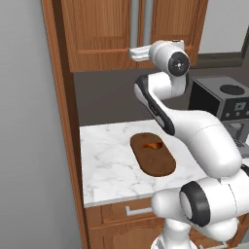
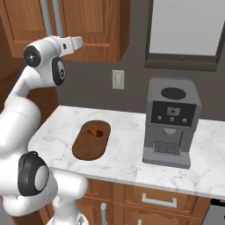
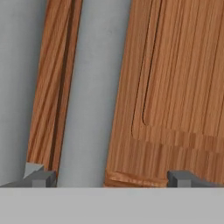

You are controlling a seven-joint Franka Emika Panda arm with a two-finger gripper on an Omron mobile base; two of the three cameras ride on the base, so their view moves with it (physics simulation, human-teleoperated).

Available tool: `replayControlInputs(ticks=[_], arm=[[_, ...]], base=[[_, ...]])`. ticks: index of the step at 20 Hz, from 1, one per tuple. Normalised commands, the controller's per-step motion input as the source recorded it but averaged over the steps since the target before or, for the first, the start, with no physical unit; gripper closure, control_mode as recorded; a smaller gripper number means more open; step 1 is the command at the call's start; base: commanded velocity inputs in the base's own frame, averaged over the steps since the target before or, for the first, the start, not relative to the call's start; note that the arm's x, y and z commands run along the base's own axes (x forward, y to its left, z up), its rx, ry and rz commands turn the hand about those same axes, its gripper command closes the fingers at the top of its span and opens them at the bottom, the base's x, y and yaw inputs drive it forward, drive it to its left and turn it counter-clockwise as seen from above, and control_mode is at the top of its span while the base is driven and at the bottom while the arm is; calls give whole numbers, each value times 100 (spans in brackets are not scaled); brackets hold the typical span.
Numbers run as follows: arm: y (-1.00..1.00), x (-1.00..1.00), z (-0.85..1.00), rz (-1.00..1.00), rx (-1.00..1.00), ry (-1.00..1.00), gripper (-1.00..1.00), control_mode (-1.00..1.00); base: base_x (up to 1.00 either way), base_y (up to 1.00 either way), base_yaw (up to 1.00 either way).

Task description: Open the cabinet, retrieve the rolling pin, and place it next to the meat on the cutting board to prepare for tenderizing.

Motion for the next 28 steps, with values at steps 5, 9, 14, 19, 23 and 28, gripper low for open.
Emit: replayControlInputs(ticks=[5, 9, 14, 19, 23, 28], arm=[[2, 34, 0, 0, 0, 2, -100, -100], [8, 37, 0, 0, 0, 3, -100, -100], [7, 33, 0, 0, 0, 6, -100, -100], [12, 32, -5, 0, 0, 8, 100, -100], [12, 23, -6, 0, 0, 3, 100, -100], [5, 0, 0, 0, 0, 1, 100, -100]], base=[[0, 0, 0], [0, 0, 0], [0, 0, 0], [0, 0, 0], [0, 0, 0], [0, 0, 0]])
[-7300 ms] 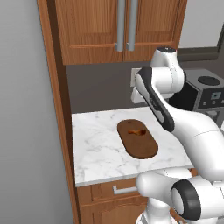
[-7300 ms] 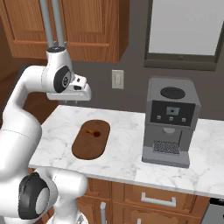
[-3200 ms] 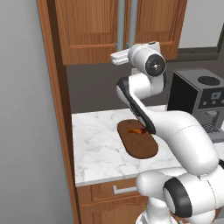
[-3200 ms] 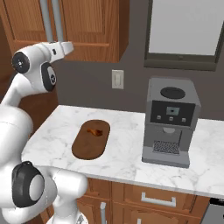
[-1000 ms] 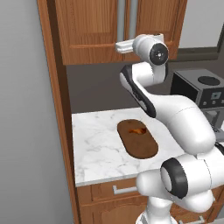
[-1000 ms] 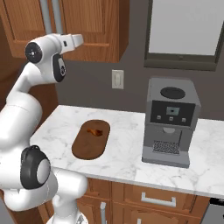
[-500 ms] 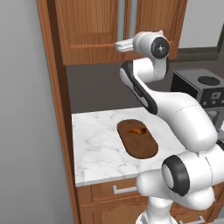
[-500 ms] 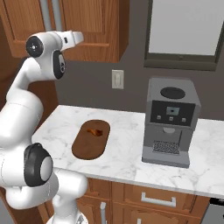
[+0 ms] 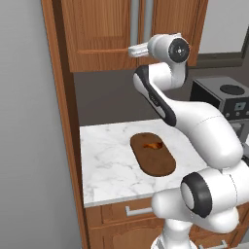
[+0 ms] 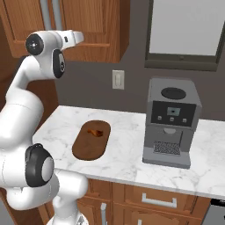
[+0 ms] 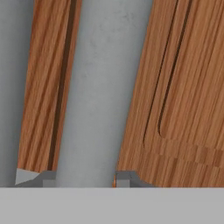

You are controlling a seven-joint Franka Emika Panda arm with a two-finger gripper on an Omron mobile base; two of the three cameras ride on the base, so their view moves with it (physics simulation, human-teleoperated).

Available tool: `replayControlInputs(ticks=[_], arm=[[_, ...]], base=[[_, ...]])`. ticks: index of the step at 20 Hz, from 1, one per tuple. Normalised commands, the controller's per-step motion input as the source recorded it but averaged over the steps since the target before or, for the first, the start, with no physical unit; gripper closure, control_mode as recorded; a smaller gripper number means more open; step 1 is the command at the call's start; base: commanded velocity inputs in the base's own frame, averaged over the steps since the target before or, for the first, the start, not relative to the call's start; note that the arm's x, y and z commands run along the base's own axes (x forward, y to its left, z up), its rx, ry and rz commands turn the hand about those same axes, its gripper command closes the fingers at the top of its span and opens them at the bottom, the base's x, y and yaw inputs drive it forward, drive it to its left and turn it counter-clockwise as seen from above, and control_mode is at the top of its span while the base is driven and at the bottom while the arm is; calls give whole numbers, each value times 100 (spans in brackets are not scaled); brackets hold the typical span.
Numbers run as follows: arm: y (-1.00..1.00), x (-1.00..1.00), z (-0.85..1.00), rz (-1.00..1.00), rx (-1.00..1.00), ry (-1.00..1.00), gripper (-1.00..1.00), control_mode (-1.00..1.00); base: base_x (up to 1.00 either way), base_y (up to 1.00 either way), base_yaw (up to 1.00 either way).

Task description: Open the cabinet, retrieve the rolling pin, and place it next to the meat on the cutting board to prepare for tenderizing.

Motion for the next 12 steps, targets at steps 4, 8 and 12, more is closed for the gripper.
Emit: replayControlInputs(ticks=[4, 8, 12], arm=[[11, 0, 0, 0, 0, 0, 100, -100], [0, 0, 0, 0, 0, 0, 100, -100], [0, 0, -3, 0, 0, 0, 100, -100]], base=[[0, 0, 0], [0, 0, 0], [0, 0, 0]])
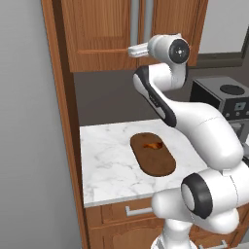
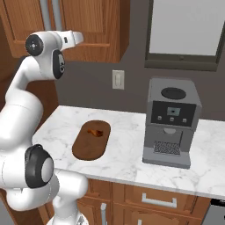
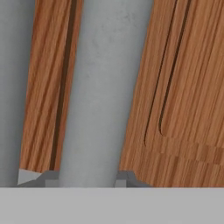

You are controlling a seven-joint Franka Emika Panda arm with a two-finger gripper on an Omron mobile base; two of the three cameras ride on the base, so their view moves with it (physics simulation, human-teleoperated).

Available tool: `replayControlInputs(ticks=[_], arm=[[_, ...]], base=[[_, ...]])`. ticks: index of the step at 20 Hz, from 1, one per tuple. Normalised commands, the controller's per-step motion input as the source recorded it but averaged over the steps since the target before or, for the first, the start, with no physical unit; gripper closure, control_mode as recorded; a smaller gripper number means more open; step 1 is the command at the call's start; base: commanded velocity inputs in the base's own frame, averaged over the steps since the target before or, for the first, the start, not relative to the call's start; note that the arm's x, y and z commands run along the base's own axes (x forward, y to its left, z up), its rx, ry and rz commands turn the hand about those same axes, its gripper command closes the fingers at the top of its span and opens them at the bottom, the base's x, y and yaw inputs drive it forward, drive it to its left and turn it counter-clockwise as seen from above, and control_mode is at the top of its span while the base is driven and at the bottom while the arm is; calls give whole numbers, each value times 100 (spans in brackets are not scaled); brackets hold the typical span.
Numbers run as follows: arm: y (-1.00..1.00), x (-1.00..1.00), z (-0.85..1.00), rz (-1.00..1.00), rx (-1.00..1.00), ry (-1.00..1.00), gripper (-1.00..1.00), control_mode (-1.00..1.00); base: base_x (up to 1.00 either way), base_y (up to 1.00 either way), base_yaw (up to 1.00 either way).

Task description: Open the cabinet, retrieve the rolling pin, and place it next to the meat on the cutting board to prepare for tenderizing.

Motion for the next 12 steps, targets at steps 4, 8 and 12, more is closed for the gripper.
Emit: replayControlInputs(ticks=[4, 8, 12], arm=[[0, 0, -5, 0, 0, 0, 100, -100], [0, -6, -1, 0, 0, 0, 100, -100], [0, -51, 0, 0, 0, -1, 100, -100]], base=[[0, 0, 0], [0, 0, 0], [0, 0, 0]])
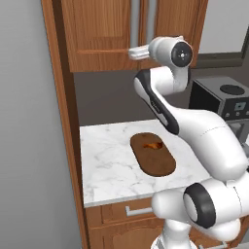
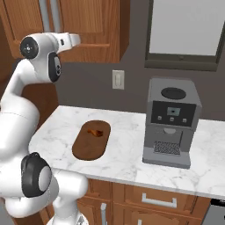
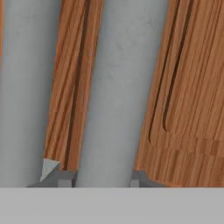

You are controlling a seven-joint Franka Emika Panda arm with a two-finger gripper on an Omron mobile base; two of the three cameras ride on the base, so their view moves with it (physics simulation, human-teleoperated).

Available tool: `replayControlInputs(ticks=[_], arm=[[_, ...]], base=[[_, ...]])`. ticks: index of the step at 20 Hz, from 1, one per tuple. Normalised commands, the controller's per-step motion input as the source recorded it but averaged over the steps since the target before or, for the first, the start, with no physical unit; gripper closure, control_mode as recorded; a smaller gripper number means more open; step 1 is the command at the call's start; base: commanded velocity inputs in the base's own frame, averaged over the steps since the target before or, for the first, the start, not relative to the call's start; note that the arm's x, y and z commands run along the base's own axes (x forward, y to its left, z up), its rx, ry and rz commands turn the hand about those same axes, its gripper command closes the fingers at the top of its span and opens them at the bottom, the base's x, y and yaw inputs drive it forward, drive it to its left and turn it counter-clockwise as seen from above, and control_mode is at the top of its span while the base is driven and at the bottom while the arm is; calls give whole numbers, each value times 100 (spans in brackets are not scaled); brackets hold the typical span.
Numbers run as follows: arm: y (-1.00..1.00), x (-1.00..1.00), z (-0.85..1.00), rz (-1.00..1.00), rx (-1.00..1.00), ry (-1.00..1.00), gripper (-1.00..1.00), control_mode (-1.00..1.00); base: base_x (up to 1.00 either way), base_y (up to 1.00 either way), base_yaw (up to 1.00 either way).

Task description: Open the cabinet, retrieve the rolling pin, and place it next to the meat on the cutting board to prepare for tenderizing.

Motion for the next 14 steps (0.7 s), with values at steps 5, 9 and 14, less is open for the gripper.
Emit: replayControlInputs(ticks=[5, 9, 14], arm=[[-11, -94, 0, 1, 0, -2, 100, -100], [-31, -91, 0, 9, 0, 0, 100, -100], [-71, -69, -4, 16, 0, 0, 100, -100]], base=[[0, 0, 0], [0, 0, 0], [0, 0, 0]])
